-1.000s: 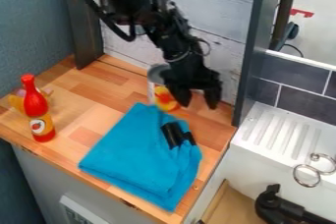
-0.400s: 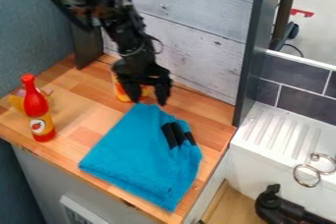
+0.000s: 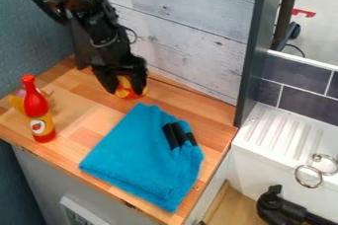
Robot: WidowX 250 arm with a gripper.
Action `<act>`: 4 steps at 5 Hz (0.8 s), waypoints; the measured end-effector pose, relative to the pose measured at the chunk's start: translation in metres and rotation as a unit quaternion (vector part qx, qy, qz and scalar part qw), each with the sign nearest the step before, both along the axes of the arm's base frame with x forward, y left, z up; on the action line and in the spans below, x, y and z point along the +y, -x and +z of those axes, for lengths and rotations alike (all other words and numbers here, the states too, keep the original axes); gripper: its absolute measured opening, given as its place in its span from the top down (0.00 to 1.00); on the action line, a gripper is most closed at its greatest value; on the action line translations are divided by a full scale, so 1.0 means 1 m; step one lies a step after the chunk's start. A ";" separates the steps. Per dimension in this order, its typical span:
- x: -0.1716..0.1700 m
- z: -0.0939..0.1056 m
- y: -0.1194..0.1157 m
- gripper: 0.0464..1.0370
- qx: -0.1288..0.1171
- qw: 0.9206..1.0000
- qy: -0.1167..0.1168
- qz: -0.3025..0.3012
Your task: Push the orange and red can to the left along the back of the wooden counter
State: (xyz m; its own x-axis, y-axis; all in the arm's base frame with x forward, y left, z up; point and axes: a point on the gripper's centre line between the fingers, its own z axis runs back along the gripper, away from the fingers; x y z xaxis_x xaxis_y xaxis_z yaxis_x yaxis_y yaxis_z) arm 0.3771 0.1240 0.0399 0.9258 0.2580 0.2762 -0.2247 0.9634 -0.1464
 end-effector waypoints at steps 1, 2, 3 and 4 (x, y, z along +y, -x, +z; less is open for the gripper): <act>0.009 0.010 -0.007 0.04 -0.019 1.000 0.001 0.006; 0.019 0.011 -0.008 0.04 -0.035 0.999 0.019 0.020; 0.024 0.005 -0.002 0.04 -0.032 0.998 0.022 0.040; 0.021 0.003 0.015 0.04 -0.006 0.999 0.017 0.049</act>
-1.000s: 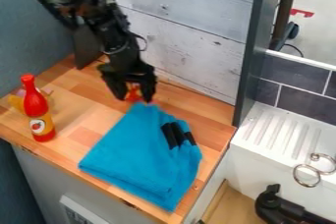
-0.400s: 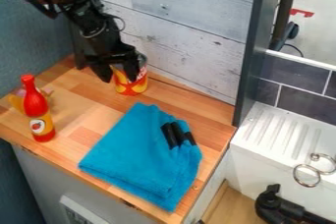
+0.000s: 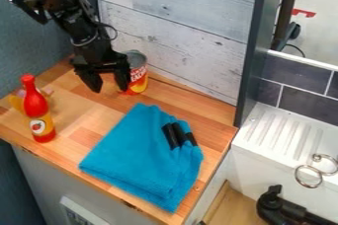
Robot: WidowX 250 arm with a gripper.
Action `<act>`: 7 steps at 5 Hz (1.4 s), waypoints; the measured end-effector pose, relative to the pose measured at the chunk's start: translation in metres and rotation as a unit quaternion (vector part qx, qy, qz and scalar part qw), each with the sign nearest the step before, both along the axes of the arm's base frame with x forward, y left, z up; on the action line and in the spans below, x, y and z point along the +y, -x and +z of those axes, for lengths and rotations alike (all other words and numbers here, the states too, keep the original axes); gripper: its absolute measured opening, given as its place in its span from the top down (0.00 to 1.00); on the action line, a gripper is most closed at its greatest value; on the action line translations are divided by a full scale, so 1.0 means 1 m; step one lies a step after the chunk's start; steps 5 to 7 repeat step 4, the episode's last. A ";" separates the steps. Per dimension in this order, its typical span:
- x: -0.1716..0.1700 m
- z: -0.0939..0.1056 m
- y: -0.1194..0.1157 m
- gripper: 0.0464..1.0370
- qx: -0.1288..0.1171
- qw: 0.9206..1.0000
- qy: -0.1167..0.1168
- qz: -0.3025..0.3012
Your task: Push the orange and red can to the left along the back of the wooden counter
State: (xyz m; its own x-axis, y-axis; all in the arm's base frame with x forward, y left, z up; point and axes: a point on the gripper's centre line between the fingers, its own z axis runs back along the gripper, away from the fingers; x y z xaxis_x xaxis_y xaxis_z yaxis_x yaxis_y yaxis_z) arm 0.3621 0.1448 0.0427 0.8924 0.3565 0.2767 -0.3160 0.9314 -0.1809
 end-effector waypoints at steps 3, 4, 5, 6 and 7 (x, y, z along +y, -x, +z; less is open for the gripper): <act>-0.042 0.058 0.060 0.04 0.098 0.990 -0.038 -0.097; -0.044 0.065 0.074 0.04 0.135 0.977 -0.051 -0.159; -0.044 0.065 0.074 0.04 0.135 0.977 -0.051 -0.159; -0.044 0.065 0.074 0.04 0.135 0.977 -0.051 -0.159; -0.044 0.065 0.074 0.04 0.135 0.977 -0.051 -0.159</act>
